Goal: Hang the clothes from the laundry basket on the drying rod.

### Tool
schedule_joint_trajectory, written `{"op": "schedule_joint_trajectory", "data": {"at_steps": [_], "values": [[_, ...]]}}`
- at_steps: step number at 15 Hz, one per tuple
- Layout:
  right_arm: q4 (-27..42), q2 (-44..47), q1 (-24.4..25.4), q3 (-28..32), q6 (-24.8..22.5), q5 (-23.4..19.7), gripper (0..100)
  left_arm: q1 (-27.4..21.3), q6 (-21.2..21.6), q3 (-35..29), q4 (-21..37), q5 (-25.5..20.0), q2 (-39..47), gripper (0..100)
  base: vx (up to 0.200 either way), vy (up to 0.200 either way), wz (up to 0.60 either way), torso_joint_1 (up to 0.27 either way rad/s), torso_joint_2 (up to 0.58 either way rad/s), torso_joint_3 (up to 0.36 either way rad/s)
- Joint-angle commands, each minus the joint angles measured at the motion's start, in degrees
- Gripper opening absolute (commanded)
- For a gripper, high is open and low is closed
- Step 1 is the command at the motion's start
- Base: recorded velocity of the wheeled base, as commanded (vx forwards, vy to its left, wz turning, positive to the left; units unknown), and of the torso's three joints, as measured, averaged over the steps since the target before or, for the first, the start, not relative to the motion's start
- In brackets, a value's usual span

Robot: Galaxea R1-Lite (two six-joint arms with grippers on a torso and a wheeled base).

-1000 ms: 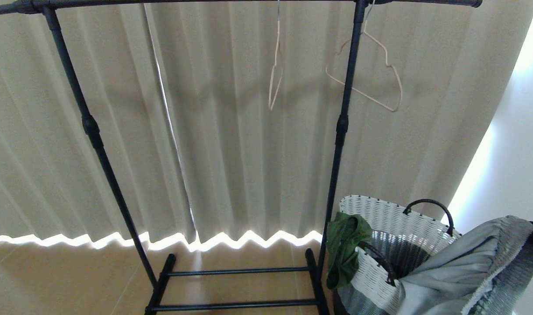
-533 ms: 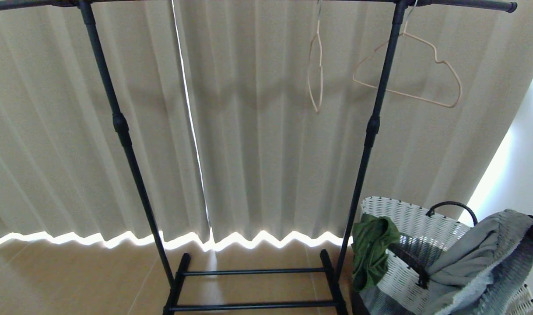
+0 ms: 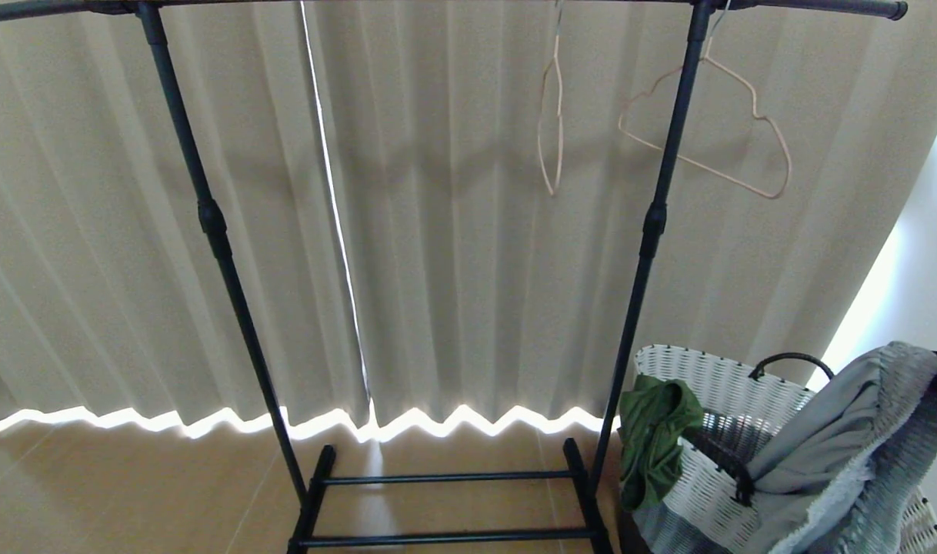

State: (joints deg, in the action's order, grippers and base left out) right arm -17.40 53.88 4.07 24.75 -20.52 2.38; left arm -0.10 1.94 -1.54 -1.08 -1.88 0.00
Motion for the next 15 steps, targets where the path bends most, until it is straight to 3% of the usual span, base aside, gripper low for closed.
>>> {"op": "schedule_joint_trajectory", "data": {"at_steps": [1,4,6,8,11,12,13,15], "values": [[0.2,1.1,5.4,4.5,2.4,0.1,0,0.0,-0.2,-3.4,-3.7,-9.7,0.1,100,0.0,0.0,0.0,0.0,0.0,0.0],[1.6,3.4,12.5,9.6,5.5,0.2,0,-0.3,2.8,-9.1,-2.8,-23.8,5.0,100,0.0,0.0,0.0,0.0,0.0,0.0],[2.2,4.9,16.1,13.6,7.2,0.2,0,-0.3,2.9,-14.6,-3.1,-30.2,16.2,100,0.0,0.0,0.0,0.0,0.0,0.0],[3.2,7.0,19.7,18.4,7.9,0.2,0,-0.5,3.1,-23.0,-3.4,-32.4,28.3,100,0.0,0.0,0.0,0.0,0.0,0.0],[5.2,9.7,23.2,24.0,10.0,0.3,0,-6.8,2.5,-30.7,-4.3,-32.8,42.2,100,0.0,0.0,0.0,0.0,0.0,0.0],[5.5,12.0,24.8,27.8,12.9,0.3,0,-12.3,1.9,-33.1,-6.9,-32.4,49.0,100,0.0,0.0,0.0,0.0,0.0,0.0],[5.6,13.7,25.4,30.2,13.9,0.4,0,-16.3,1.8,-34.2,-9.1,-31.1,53.1,100,0.0,0.0,0.0,0.0,0.0,0.0],[5.6,15.6,26.3,32.4,14.5,0.4,0,-26.7,1.4,-36.6,-13.7,-23.2,61.3,100,0.0,0.0,0.0,0.0,0.0,0.0]]}}
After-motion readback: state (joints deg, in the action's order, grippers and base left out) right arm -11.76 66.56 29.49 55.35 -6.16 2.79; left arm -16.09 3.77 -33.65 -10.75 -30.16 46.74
